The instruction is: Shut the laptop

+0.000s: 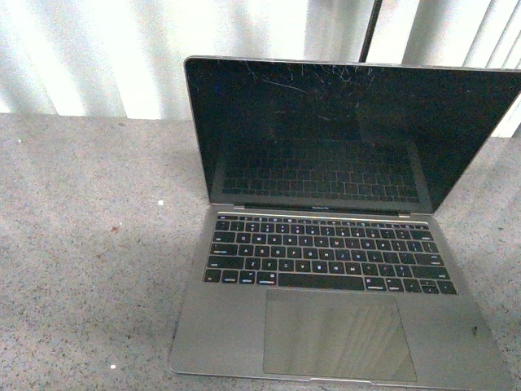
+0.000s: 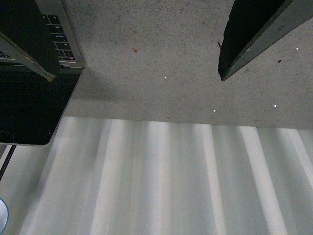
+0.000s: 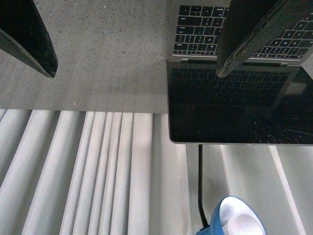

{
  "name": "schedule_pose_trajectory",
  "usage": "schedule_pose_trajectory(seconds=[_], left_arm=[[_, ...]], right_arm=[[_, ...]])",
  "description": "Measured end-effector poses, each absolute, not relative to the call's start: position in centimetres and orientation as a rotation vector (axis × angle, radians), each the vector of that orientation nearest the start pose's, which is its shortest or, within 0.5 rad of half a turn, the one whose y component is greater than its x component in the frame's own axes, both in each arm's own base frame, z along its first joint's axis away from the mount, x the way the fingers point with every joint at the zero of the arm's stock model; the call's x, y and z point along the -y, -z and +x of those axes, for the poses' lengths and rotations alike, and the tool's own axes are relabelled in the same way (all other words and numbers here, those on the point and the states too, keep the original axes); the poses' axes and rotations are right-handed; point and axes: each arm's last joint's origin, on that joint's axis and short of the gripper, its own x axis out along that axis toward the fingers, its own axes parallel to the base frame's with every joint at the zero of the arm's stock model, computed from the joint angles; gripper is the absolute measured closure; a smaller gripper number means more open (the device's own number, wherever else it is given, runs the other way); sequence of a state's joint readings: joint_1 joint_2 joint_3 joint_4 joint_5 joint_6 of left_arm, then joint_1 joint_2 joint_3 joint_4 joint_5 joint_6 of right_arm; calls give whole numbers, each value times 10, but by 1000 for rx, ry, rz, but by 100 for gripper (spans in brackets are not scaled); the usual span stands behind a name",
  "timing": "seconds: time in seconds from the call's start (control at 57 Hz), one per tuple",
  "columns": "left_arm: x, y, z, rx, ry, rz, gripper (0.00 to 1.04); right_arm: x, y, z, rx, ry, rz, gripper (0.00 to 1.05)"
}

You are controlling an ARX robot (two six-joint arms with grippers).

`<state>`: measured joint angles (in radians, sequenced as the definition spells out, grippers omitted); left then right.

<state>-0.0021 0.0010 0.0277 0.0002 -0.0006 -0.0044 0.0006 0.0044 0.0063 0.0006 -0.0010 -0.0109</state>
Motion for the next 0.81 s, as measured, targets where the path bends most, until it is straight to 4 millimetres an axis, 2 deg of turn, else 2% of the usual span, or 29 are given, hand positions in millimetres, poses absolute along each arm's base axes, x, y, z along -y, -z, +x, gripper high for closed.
schedule_pose_trajectory(seconds=[0.807], left_arm=[[0, -173, 96, 27, 2, -4, 7]], right_arm=[[0, -165, 98, 2, -2, -11, 7]])
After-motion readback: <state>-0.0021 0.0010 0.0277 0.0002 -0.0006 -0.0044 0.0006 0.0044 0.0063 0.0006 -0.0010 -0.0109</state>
